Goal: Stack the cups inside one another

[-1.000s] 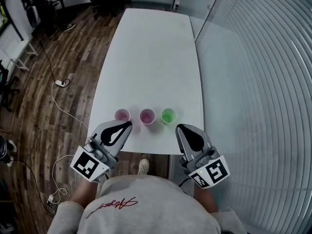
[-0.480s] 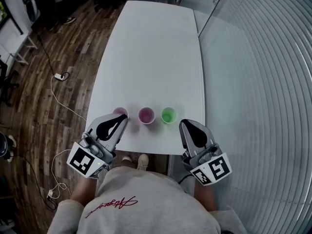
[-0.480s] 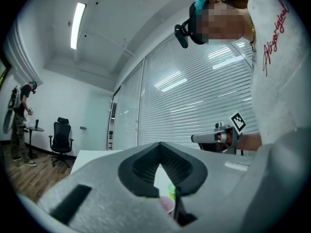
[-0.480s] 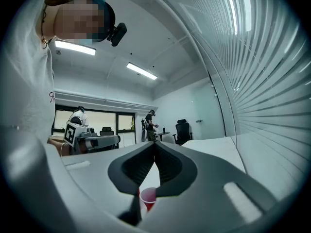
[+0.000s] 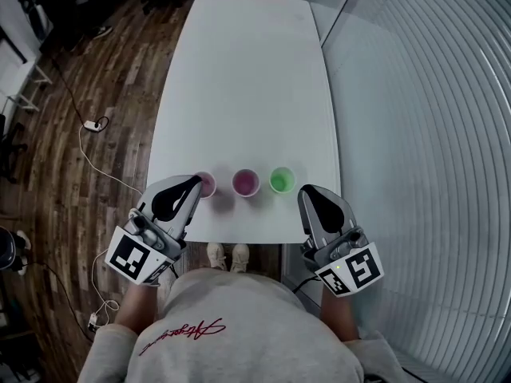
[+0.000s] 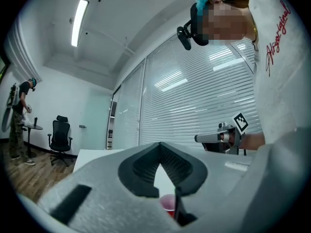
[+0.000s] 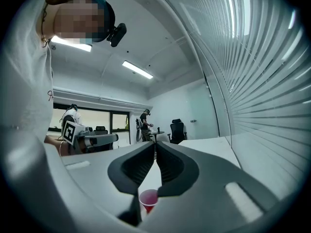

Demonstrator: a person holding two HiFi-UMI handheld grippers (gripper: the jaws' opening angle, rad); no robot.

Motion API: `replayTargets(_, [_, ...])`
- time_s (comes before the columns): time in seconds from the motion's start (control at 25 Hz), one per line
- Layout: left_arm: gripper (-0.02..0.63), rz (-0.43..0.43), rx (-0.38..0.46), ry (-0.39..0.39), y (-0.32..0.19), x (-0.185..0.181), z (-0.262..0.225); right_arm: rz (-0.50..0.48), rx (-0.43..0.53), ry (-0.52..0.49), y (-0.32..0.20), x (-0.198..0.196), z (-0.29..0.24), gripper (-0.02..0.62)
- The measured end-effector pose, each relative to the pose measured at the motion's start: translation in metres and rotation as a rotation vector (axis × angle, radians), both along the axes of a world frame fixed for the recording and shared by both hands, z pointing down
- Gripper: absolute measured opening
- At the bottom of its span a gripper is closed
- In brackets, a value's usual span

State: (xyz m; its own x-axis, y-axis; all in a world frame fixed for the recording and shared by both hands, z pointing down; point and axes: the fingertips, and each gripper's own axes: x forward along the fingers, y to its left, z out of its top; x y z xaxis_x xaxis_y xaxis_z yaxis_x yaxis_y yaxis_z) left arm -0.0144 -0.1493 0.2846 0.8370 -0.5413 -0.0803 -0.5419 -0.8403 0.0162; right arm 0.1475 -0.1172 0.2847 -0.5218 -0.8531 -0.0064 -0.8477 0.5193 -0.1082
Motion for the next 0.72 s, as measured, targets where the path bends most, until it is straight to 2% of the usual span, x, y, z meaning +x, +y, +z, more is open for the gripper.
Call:
replayTargets(0.24, [-0.005,-0.001,-0.016,-0.003,-0.005,-0.019,0.008,0.034,-0.020,0.006,-0.001,-0.009,0.013,0.042])
replayTargets(0.72, [-0.005,-0.010,-0.052,-0.011,-0.011,-0.032,0.024,0.058,-0.060,0.071,-0.019,-0.010,0.050,0.195])
